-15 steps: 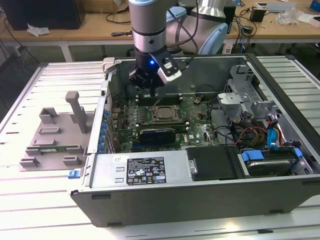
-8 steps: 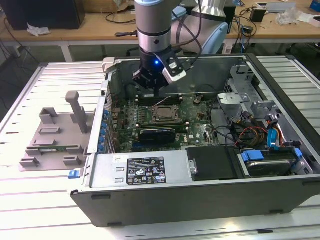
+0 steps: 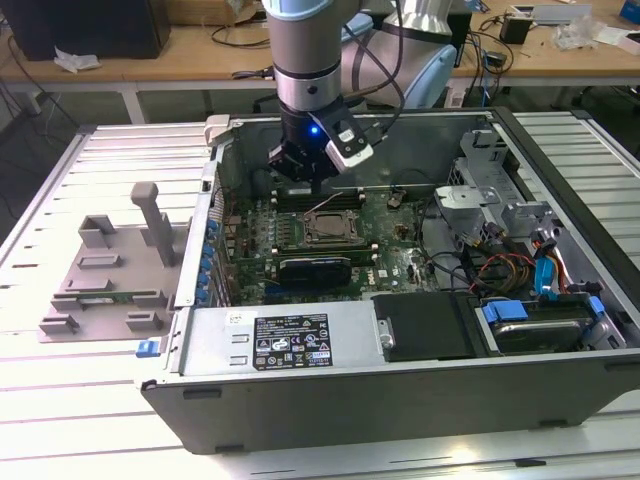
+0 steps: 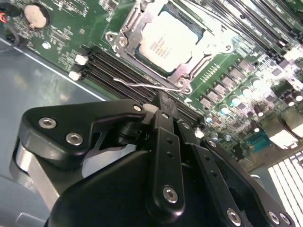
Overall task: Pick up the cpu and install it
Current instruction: 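Install the first cpu locking lever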
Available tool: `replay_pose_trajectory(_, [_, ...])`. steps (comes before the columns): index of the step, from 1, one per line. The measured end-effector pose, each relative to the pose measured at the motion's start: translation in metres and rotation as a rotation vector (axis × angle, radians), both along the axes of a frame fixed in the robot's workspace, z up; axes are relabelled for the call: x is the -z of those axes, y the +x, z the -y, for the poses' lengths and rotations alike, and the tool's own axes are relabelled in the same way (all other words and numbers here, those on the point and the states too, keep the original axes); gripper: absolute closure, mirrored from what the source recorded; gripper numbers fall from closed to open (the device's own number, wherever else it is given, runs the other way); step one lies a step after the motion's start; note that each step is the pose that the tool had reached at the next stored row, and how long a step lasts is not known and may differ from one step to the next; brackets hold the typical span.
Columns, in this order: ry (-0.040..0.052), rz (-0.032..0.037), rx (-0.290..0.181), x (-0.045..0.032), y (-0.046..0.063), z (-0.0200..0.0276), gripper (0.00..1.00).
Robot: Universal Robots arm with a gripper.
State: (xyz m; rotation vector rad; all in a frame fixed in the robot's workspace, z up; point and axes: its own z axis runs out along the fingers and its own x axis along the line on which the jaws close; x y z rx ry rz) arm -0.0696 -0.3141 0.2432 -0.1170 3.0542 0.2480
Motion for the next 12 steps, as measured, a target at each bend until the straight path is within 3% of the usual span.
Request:
replay_pose_trajectory(1, [-0.0009, 0.0143, 0.000, 0.0005, 0.000, 0.0001, 0.89])
replay_pose_trajectory(3, [-0.0009, 0.0234, 0.000, 0.0019, 0.000, 0.0002, 0.89])
replay_pose_trajectory(7, [-0.0018, 0.0236, 0.037, 0.0123, 0.003, -0.0004, 0.89])
replay_pose_trajectory(12, [-0.0021, 0.0236, 0.056, 0.0148, 0.005, -0.0053, 0.89])
